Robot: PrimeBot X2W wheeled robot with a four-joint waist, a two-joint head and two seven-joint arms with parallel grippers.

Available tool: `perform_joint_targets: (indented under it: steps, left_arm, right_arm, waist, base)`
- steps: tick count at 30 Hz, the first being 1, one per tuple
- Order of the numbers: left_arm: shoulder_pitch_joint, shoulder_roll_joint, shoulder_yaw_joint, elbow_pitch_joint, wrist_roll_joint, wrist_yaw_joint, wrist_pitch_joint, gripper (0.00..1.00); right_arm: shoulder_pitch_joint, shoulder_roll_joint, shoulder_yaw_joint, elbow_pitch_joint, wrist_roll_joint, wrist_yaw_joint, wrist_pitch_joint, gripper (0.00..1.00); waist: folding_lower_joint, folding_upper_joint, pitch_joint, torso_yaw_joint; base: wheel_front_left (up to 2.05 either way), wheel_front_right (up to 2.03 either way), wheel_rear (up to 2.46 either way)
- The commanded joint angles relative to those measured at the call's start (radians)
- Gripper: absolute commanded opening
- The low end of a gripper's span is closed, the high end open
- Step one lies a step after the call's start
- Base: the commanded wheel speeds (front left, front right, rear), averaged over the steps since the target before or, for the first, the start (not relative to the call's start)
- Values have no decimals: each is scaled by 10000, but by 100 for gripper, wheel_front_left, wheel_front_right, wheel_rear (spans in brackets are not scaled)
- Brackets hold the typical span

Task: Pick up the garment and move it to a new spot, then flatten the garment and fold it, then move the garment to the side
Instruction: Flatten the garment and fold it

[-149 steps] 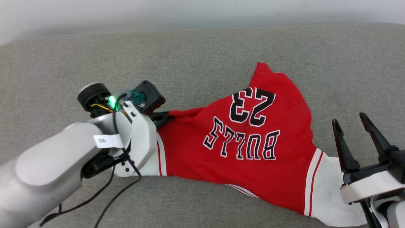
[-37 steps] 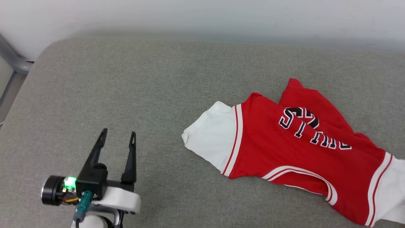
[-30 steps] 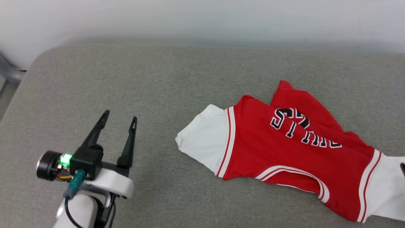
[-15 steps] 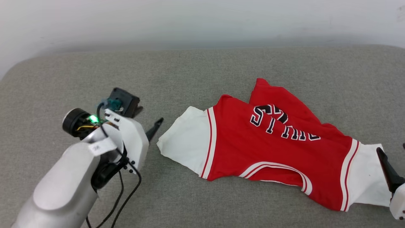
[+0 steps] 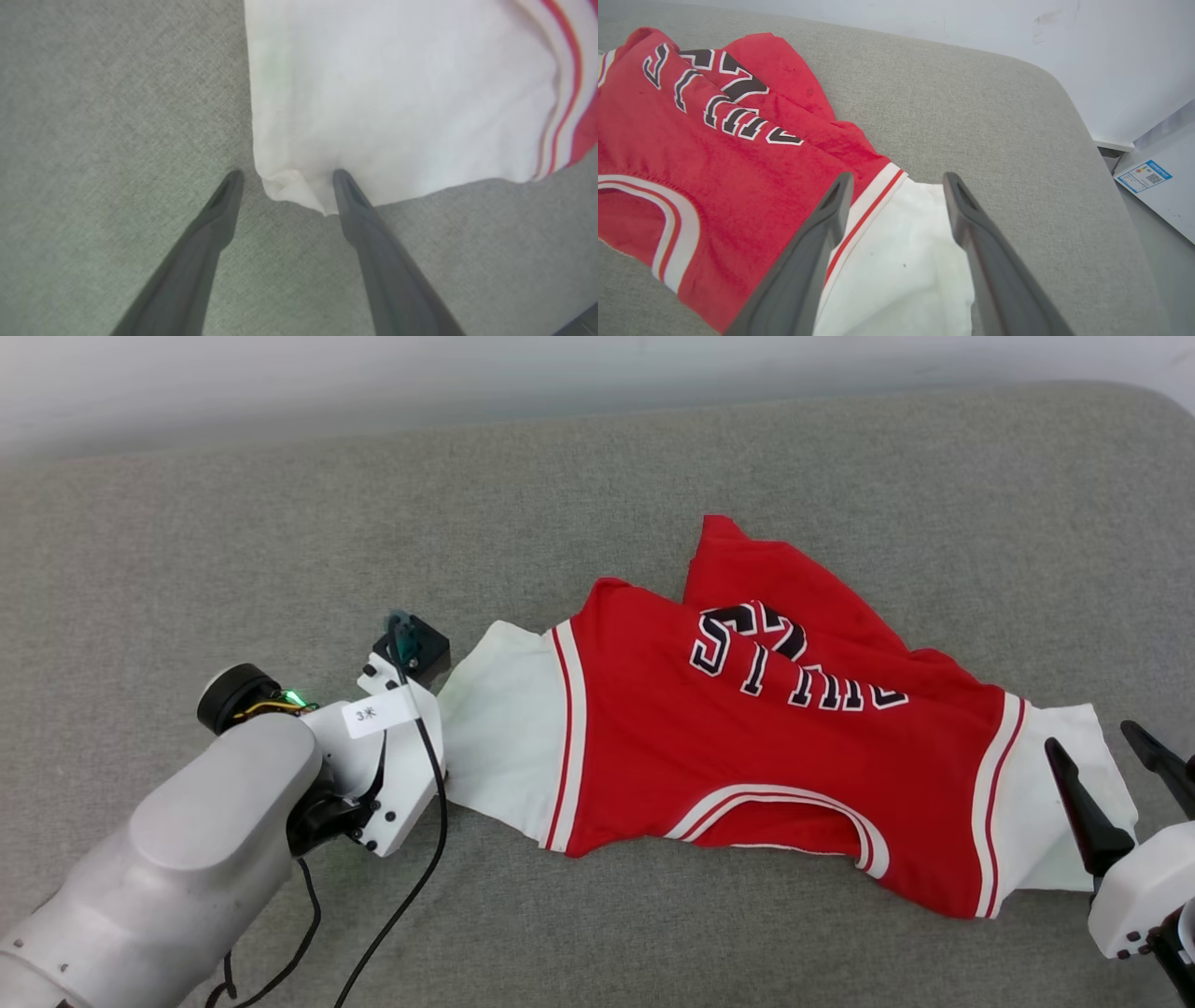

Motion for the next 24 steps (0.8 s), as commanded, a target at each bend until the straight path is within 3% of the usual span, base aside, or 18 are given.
perform_joint_targets:
  steps: [1,6,7,8,9,17,24]
  left_arm:
    - [-135,-14,-303,341,-142,-2,-178,100]
    - [-10,-90,-1273,1004,-552,10,-162,100]
    - [57,-81,-1516,1003,-682,10,-83,74]
    - [32,-44,-1704,934,-754,6,-215,15]
    - [14,-25,-1840,859,-914,3,-358,0]
    - [-402,498,-1683,553,-1643,9,-2277,0]
    - [-432,1188,-1319,325,-1754,9,-3847,0]
  right_arm:
    - [-141,94,54,52,-28,-15,-55,100]
    - [-208,141,121,188,-32,-15,-123,100]
    - [-213,142,119,214,-20,-15,-145,100]
    - [-216,134,112,234,-5,-15,-155,100]
    - [-238,104,94,251,3,-15,-160,100]
    - [8,-517,50,186,111,-15,71,100]
    - [757,-1856,217,-185,1051,-15,1841,100]
  waist:
    - [-1,0,215,-160]
    - [-1,0,321,-215]
    - [-1,0,313,-214]
    - [-1,0,302,-205]
    - [-1,0,274,-194]
    - [-1,0,-129,-17]
    - [-1,0,-445,156]
  base:
    - [0,0,0]
    - [0,0,0]
    - [0,0,0]
    - [0,0,0]
    - [0,0,0]
    - [0,0,0]
    - [0,0,0]
